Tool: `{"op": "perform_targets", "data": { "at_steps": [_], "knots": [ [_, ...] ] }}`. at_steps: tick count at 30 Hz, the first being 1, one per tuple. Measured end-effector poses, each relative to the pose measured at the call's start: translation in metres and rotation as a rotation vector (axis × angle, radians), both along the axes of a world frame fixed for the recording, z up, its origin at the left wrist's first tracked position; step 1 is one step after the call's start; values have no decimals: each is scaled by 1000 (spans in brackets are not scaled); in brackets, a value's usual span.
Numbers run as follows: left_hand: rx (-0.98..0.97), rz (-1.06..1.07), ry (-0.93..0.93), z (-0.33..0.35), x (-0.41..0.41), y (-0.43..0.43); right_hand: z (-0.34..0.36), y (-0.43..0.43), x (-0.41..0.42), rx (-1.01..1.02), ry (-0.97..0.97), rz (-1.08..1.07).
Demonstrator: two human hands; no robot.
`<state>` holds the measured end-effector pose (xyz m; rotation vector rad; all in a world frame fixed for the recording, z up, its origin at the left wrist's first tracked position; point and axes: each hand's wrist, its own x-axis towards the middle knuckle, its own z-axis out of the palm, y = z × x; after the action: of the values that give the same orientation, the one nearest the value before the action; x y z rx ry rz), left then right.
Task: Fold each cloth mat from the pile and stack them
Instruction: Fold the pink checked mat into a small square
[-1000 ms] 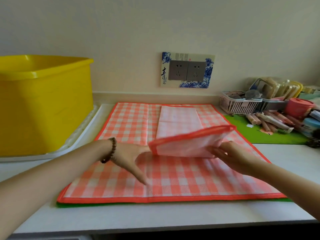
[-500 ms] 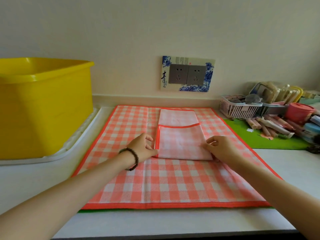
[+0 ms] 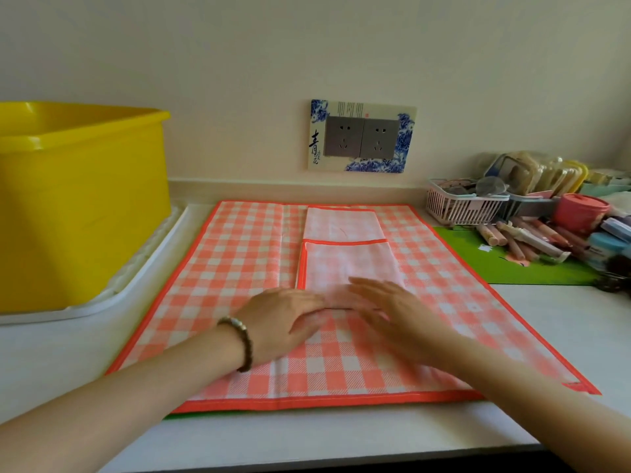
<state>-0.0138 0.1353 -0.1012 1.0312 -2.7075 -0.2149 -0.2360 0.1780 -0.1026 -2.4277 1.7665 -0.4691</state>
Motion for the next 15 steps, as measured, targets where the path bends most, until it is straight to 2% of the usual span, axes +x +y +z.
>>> {"op": "perform_targets", "data": {
  "at_steps": [3,15],
  "knots": [
    [17,6,-103,0,0,4,-3,8,13,75,61,107],
    [83,33,-243,6,-2,8,-6,15,-5,205,132,112]
  ]
}}
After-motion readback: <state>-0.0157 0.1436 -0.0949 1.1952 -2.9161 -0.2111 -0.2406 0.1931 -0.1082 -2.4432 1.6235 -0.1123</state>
